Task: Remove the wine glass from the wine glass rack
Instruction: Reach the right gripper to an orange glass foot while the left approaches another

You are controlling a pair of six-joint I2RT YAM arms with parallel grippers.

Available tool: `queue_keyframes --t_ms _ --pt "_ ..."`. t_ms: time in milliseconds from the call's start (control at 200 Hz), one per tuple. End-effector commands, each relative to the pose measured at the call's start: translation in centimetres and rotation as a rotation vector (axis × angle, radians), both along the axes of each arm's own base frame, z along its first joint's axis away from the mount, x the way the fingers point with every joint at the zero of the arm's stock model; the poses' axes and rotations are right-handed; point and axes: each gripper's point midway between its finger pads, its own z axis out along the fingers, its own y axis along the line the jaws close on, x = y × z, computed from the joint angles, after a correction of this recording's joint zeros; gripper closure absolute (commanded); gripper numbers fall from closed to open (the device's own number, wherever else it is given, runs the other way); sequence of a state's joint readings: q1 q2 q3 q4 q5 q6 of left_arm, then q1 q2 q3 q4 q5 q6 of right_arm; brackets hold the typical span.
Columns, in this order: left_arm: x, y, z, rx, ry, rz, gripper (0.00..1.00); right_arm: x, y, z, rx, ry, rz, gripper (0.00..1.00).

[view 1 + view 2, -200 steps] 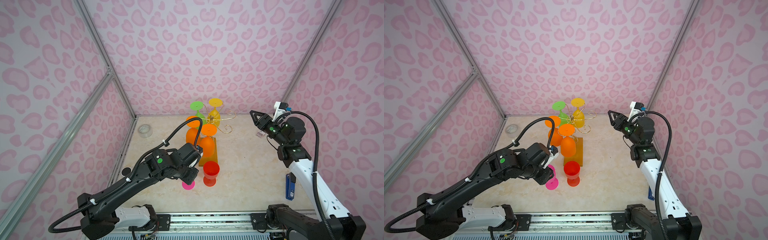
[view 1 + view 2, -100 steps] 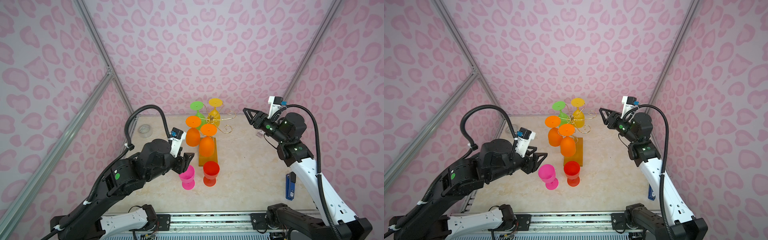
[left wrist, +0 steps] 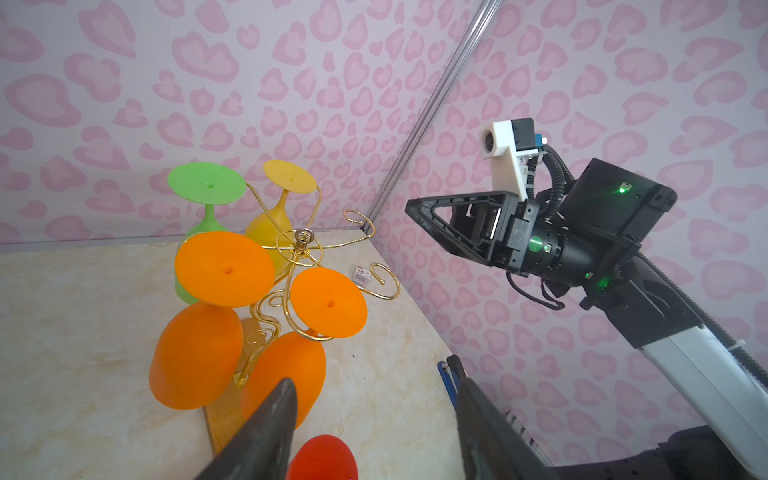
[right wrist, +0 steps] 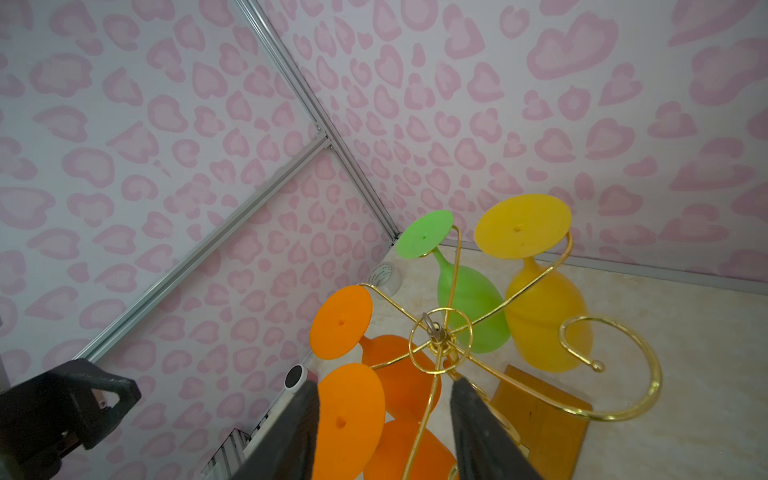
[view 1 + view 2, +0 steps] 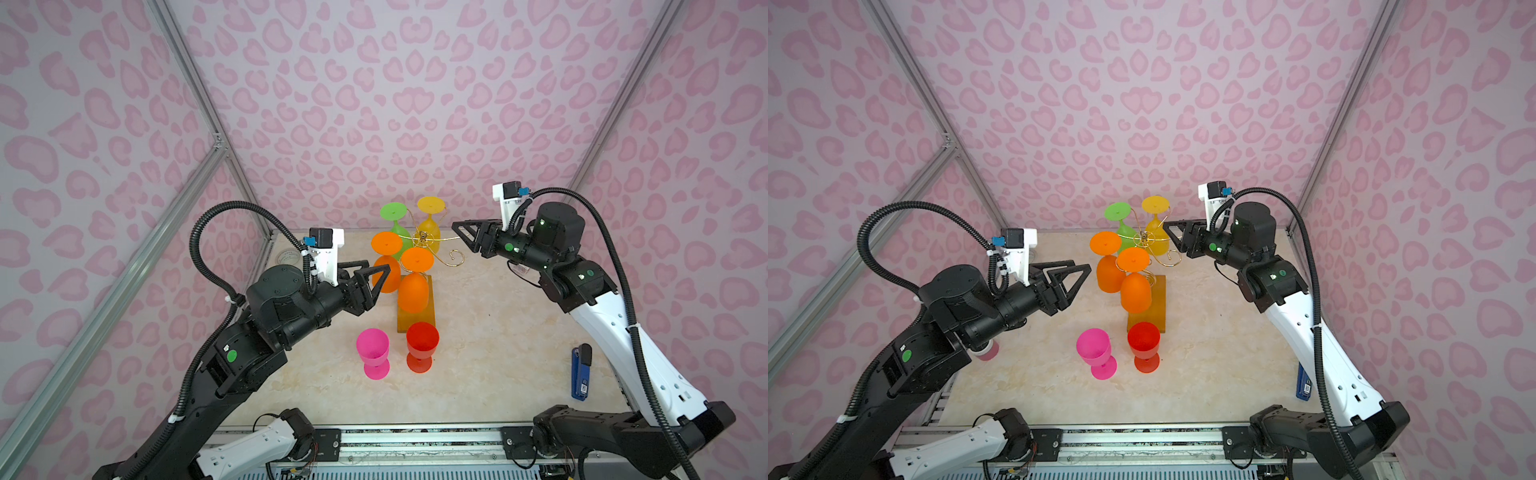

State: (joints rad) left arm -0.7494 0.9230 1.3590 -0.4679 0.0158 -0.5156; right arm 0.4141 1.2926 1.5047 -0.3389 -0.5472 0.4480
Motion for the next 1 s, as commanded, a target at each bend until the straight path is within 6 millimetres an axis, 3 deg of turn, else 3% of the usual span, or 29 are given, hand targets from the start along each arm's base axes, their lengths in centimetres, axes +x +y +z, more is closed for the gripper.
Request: queue_keyframes --t_ms 0,160,575,995 --pt "0.7 -1.0 0.5 -0.09 0.02 -0.052 0.37 -0.8 0.7 -2.1 -0.086 0.048 0.046 0.48" --pt "2.2 -1.6 -0.6 -0.145 0.094 -0.082 0.38 -1.1 2.0 -3.6 -0.125 0.09 0.092 0.48" --pt "3.7 -3.9 -2.4 -0.201 0.188 -0.184 0.39 -1.9 4.8 -6.0 -0.184 0.177 0.191 0.48" --pt "4.0 -4.2 -3.2 -0.215 0.21 -0.213 0.39 -1.6 5.8 -6.4 -0.182 0.215 0.218 0.48"
